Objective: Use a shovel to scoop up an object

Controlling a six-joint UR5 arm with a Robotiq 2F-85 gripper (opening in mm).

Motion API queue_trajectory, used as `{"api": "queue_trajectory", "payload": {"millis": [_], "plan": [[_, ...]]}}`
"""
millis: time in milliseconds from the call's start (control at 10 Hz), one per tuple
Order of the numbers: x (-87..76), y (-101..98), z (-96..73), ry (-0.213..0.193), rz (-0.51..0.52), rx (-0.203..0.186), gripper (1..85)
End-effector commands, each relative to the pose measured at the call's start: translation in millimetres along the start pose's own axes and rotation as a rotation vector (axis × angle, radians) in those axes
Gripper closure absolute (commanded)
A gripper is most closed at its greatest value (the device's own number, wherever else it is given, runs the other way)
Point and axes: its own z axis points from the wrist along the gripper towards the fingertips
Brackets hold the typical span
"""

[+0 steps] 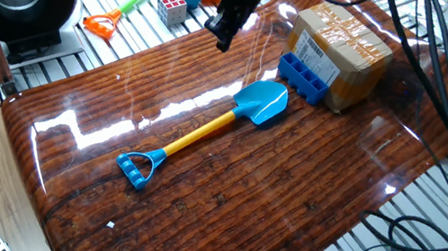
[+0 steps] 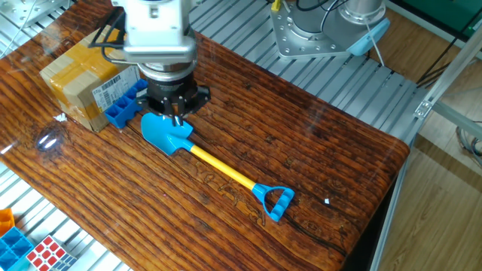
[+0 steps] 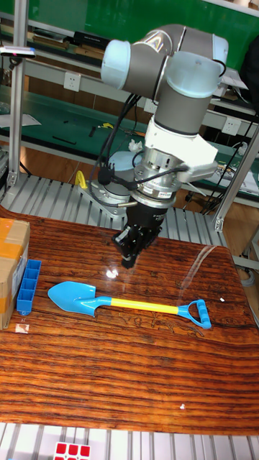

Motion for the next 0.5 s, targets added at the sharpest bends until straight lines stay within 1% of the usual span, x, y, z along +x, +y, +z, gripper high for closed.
{"api": "queue_trajectory", "payload": {"millis": [0,100,200,300,400], "plan": [[0.0,10.2,5.2,-0.006,-0.221,0.028,42.3],[-5.4,14.3,7.7,-0.007,-0.255,0.04,37.7],[-13.0,21.2,10.3,-0.023,-0.295,0.04,33.0],[-22.8,31.1,13.3,-0.048,-0.369,0.035,30.7],[-27.3,38.4,15.6,-0.05,-0.408,0.045,29.0]]}}
